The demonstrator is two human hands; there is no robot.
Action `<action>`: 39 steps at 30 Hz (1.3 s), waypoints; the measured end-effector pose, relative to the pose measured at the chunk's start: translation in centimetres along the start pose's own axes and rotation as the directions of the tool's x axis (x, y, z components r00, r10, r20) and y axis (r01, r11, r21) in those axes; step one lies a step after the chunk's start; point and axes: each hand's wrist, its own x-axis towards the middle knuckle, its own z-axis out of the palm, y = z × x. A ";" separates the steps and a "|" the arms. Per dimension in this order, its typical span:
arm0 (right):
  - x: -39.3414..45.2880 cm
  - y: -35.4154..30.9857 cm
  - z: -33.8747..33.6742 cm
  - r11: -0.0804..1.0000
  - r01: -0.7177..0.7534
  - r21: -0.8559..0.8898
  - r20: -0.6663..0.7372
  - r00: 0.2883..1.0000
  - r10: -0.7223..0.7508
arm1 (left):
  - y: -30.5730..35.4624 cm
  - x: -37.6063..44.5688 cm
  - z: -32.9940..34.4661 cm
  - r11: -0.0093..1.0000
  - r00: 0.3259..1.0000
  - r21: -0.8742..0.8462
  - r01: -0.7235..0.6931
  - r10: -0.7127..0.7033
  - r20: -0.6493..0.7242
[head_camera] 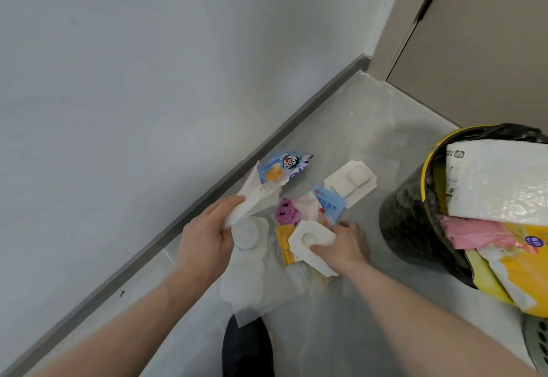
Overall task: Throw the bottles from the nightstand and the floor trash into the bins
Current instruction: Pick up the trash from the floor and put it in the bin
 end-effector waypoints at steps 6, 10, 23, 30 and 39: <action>1.1 -1.8 1.2 0.990 -0.057 0.126 -0.028 0.998 0.060 | 0.1 -0.8 1.4 0.988 0.990 -0.076 0.134 -0.136 -0.023; 1.1 -1.9 1.2 0.958 -0.144 0.249 0.056 0.989 0.134 | 0.8 -0.9 1.4 0.981 0.990 -0.131 0.141 -0.140 0.016; -9.6 -2.7 -8.7 0.911 0.005 0.413 0.141 0.988 -0.069 | 6.2 -3.0 -8.5 0.990 0.992 -0.075 0.118 -0.120 -0.032; -20.2 -1.7 -19.2 0.887 0.211 0.411 -0.088 0.978 -0.192 | 13.5 -4.6 -15.7 0.995 0.993 -0.066 -0.071 0.064 -0.103; -32.4 6.6 -28.3 0.798 0.342 0.496 -0.352 0.920 -0.175 | 25.5 -7.9 -20.4 0.969 0.959 -0.111 -0.219 0.194 -0.205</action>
